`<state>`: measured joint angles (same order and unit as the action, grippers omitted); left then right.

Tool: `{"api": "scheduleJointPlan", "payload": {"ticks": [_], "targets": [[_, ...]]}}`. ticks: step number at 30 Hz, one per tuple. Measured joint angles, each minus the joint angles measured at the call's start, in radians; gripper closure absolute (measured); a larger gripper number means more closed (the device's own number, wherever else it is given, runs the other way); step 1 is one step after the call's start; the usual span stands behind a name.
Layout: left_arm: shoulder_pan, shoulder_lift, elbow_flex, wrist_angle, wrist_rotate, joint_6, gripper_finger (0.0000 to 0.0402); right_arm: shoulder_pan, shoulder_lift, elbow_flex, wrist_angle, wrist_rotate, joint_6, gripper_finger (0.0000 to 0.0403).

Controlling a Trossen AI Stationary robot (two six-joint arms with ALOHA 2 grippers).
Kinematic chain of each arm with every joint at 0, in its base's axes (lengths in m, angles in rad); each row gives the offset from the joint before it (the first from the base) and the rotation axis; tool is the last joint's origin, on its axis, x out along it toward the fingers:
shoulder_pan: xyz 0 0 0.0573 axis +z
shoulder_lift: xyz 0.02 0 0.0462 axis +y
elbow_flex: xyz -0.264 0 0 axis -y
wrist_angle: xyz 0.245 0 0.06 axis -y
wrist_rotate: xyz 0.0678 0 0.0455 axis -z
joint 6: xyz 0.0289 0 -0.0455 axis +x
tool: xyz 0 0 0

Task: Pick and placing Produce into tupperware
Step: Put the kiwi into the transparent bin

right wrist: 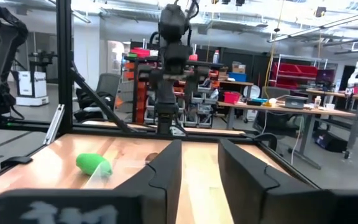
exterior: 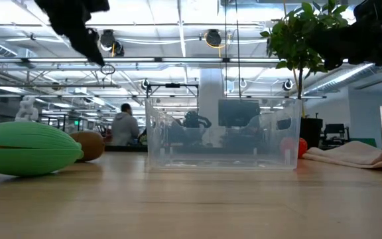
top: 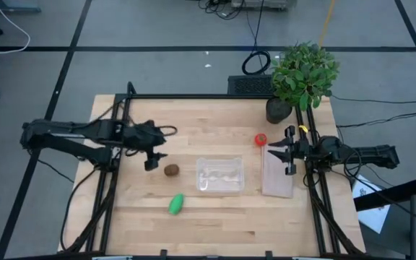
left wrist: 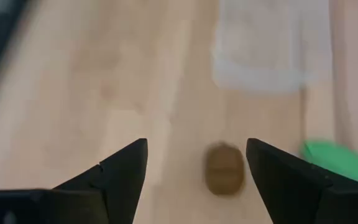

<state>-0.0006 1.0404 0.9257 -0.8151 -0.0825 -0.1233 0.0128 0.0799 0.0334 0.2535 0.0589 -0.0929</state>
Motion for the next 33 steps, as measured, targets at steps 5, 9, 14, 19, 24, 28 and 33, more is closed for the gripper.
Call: {"api": "scheduleJointPlan", "payload": {"ticks": [5,9,14,19,24,28,33], "targets": [[-0.001,0.114,0.000,-0.035,0.080,-0.009,0.0121,0.000,0.000,0.000,0.005,0.000,-0.001,0.0287],[0.009,0.185,0.000,-0.030,0.103,-0.021,0.0121,0.000,0.000,0.000,0.005,0.000,-0.002,0.0284],[0.015,0.271,0.000,-0.001,0.162,-0.023,0.0121,0.000,0.000,0.000,0.004,0.000,-0.002,0.0286],[0.015,0.346,0.000,-0.003,0.196,-0.018,0.0121,0.000,0.000,0.000,0.004,0.000,0.001,0.0282],[0.015,0.398,0.000,0.005,0.248,-0.020,0.0121,0.000,0.000,0.000,0.003,0.000,0.001,0.0282],[0.015,0.421,0.000,0.007,0.252,-0.037,0.0121,0.000,0.000,0.000,-0.003,0.000,0.002,0.0282],[0.011,0.433,0.000,0.023,0.252,-0.040,0.0121,0.000,0.000,0.000,-0.003,-0.001,0.002,0.0282]]}}
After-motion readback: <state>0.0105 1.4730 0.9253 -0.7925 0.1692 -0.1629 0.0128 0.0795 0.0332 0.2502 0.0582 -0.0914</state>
